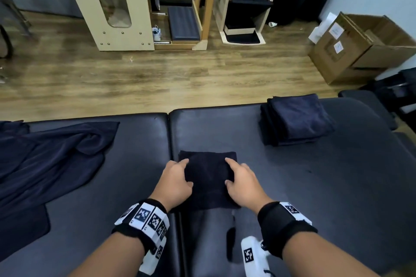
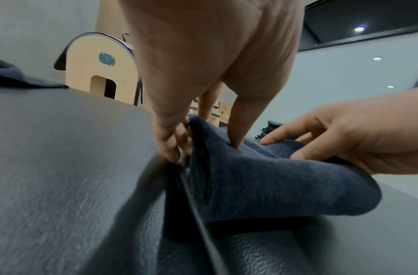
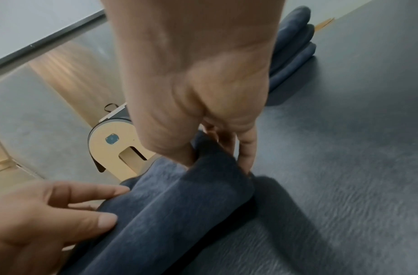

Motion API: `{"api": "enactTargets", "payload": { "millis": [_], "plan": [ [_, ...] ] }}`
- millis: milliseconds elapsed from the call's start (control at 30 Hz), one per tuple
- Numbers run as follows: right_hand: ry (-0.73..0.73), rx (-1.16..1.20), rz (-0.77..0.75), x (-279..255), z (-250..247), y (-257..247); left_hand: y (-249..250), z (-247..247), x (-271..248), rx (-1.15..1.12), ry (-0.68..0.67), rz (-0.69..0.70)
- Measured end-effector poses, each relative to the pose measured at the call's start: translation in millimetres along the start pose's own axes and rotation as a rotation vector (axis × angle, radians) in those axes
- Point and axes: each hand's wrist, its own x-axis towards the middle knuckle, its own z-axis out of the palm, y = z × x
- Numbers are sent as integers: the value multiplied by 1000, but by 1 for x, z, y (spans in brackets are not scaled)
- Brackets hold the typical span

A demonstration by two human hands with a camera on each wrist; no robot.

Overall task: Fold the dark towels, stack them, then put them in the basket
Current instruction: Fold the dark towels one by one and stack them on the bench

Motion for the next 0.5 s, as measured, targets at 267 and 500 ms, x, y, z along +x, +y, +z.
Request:
{"api": "enactTargets", "payload": {
  "millis": [267, 500],
  "plan": [
    [130, 14, -73, -4, -82, 39, 85, 13, 3, -76, 8, 80],
    [249, 61, -150, 22, -197, 107, 208, 46, 39, -150, 68, 138]
  ]
}}
